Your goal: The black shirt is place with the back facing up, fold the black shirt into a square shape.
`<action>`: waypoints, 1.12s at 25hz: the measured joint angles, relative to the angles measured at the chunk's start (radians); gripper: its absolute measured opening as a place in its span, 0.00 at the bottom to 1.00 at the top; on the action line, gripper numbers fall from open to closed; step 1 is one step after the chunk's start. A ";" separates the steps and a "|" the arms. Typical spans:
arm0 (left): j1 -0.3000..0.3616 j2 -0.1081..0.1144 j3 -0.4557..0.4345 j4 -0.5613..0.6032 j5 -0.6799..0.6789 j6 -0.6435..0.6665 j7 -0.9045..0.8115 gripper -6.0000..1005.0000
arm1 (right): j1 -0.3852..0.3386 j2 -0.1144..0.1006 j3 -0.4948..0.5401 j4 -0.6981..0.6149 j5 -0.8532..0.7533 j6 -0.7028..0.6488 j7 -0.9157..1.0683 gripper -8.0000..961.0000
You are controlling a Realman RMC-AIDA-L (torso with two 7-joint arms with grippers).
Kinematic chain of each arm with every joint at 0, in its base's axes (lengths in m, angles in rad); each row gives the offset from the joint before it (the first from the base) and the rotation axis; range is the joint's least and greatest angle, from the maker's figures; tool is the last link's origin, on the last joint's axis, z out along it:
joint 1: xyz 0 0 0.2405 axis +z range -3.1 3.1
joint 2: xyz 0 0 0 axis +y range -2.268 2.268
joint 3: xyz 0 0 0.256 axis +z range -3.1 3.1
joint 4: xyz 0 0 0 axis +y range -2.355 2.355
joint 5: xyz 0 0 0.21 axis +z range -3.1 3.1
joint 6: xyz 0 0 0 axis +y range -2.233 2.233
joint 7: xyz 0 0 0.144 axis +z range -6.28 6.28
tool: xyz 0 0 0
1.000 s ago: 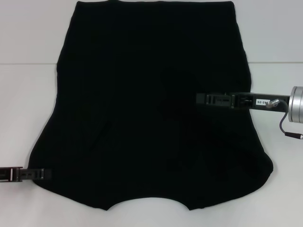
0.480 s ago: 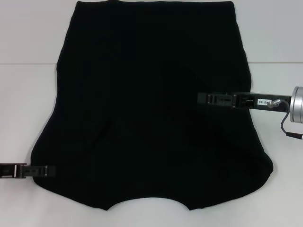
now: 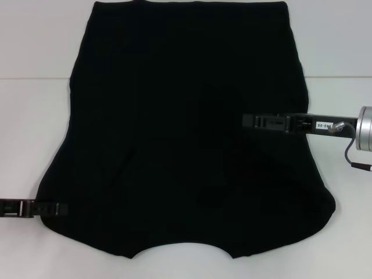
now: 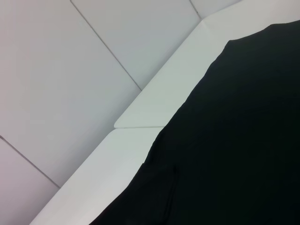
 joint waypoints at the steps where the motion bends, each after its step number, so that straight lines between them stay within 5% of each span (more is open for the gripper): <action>1: -0.001 0.000 0.000 0.000 0.000 -0.001 0.002 0.82 | 0.000 0.000 0.000 0.000 0.000 -0.001 0.000 0.87; 11: 0.000 0.000 -0.007 -0.012 -0.012 -0.062 0.008 0.63 | -0.005 -0.003 0.000 0.000 0.000 -0.004 -0.001 0.87; 18: 0.004 -0.004 -0.008 -0.014 -0.013 -0.079 0.003 0.38 | -0.029 -0.011 0.000 -0.006 0.000 -0.010 0.005 0.83; 28: 0.004 -0.007 -0.009 -0.014 -0.028 -0.067 0.003 0.03 | -0.136 -0.062 0.000 -0.004 -0.003 -0.033 0.025 0.79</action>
